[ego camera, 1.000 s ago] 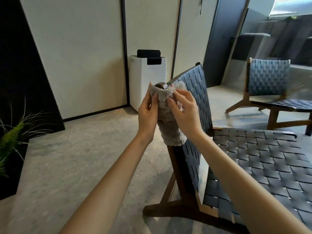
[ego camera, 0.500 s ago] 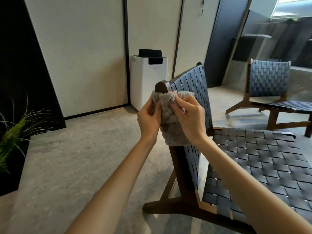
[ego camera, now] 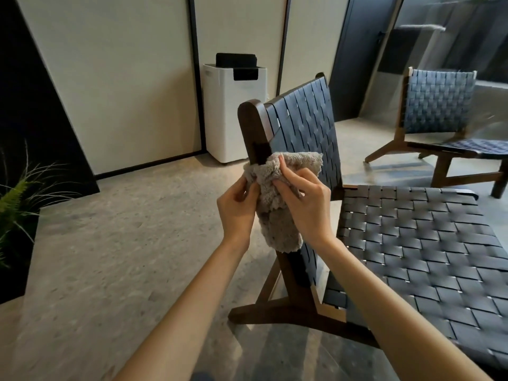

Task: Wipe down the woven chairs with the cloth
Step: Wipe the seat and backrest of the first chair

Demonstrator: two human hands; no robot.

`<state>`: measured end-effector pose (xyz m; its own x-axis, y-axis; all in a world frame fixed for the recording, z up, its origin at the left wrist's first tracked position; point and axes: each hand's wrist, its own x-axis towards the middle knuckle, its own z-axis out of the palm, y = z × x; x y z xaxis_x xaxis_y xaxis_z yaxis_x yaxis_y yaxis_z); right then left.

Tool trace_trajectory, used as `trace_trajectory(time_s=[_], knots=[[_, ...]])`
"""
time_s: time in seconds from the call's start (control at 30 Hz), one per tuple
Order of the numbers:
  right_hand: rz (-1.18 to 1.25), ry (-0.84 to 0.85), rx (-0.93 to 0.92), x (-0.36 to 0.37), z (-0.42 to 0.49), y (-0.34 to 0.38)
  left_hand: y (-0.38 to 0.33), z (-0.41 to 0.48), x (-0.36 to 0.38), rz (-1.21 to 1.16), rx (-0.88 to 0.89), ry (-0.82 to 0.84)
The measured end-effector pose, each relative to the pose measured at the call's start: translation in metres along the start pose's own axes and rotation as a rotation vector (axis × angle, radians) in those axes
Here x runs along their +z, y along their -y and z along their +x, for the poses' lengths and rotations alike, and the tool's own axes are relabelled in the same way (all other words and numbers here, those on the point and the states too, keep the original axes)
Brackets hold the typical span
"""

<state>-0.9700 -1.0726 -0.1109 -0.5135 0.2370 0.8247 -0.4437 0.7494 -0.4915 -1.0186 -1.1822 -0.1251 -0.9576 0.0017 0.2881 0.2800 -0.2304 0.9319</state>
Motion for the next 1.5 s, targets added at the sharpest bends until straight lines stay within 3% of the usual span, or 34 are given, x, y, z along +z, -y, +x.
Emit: trace_trajectory(time_s=[0.43,0.63,0.9,1.13,1.23,1.4,1.5], knots=[[0.046,0.116,0.236,-0.031,-0.107,-0.055,0.091,-0.069,-0.003,0.110,-0.198,0.134],[-0.071,0.133,0.308,-0.041,-0.163,-0.079,0.129,-0.106,0.002,0.176,-0.333,0.121],[-0.241,0.104,0.319,-0.034,-0.200,-0.080,0.155,-0.127,0.002,0.253,-0.369,0.145],[-0.434,0.410,0.595,-0.060,-0.233,-0.074,0.180,-0.150,0.001,0.306,-0.569,0.209],[-0.478,0.464,0.578,-0.074,-0.225,-0.067,0.180,-0.156,0.004,0.302,-0.607,0.167],[-0.560,0.340,0.395,-0.087,-0.212,-0.053,0.174,-0.174,0.009,0.158,-0.554,0.056],[-0.539,0.589,0.491,-0.071,-0.207,-0.065,0.176,-0.175,0.013,0.203,-0.527,0.078]])
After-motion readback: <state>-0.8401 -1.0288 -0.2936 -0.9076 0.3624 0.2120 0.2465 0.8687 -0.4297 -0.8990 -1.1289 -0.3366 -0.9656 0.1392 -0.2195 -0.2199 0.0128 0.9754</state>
